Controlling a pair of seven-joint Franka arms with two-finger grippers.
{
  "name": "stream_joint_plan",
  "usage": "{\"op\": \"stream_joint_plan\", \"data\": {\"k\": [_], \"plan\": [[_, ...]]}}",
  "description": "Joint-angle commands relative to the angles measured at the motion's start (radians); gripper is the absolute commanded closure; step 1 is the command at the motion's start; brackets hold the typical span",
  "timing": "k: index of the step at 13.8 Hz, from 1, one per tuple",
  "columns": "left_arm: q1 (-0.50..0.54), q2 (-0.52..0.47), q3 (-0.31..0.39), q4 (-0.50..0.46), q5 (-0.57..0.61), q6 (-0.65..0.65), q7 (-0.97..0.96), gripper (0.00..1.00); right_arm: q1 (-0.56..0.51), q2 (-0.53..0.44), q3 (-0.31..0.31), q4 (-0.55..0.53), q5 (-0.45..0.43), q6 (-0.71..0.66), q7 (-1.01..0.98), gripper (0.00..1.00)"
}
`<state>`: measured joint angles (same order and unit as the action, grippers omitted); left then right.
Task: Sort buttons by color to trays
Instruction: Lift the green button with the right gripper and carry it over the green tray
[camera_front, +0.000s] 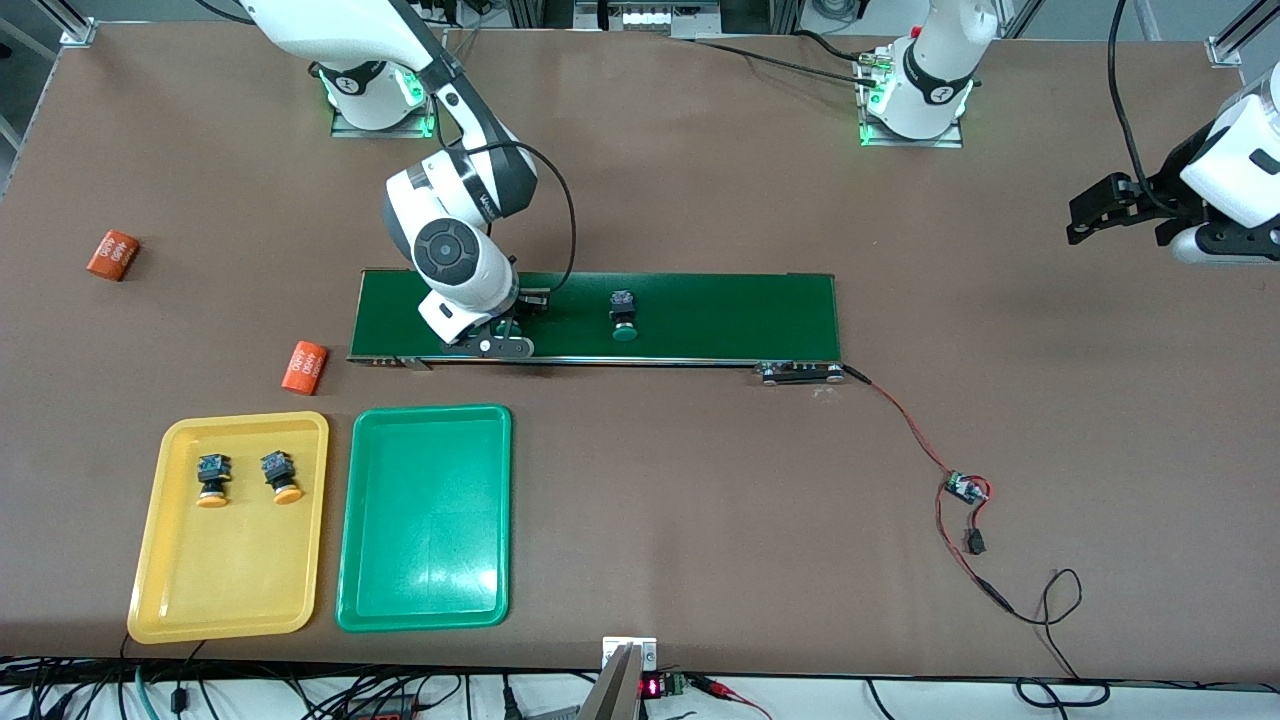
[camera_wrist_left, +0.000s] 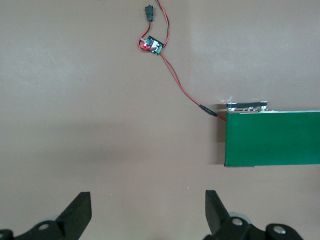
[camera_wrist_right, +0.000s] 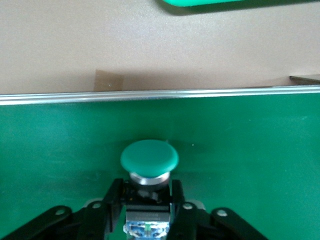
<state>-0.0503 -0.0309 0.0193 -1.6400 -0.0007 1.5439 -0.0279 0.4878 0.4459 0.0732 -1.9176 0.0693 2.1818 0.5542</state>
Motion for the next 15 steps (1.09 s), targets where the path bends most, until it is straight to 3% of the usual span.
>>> {"op": "stream_joint_plan", "data": {"k": [1,6,9,12,15], "plan": [[0.001,-0.004,-0.002,0.017,0.011,-0.027,0.022,0.00,-0.003,-0.015,0.002,-0.012,0.001,0.012,0.015,0.73],[0.001,-0.003,-0.002,0.017,0.010,-0.027,0.022,0.00,-0.044,-0.004,-0.009,0.119,-0.041,0.015,-0.006,0.76],[0.001,-0.003,-0.002,0.017,0.010,-0.027,0.022,0.00,-0.077,0.071,-0.061,0.250,-0.118,0.015,-0.100,0.76],[0.001,-0.001,-0.002,0.017,0.008,-0.025,0.022,0.00,-0.133,0.187,-0.095,0.402,-0.117,0.030,-0.284,0.76],[0.000,-0.001,-0.002,0.017,0.008,-0.025,0.022,0.00,-0.156,0.272,-0.142,0.440,-0.117,0.146,-0.394,0.76]]}}
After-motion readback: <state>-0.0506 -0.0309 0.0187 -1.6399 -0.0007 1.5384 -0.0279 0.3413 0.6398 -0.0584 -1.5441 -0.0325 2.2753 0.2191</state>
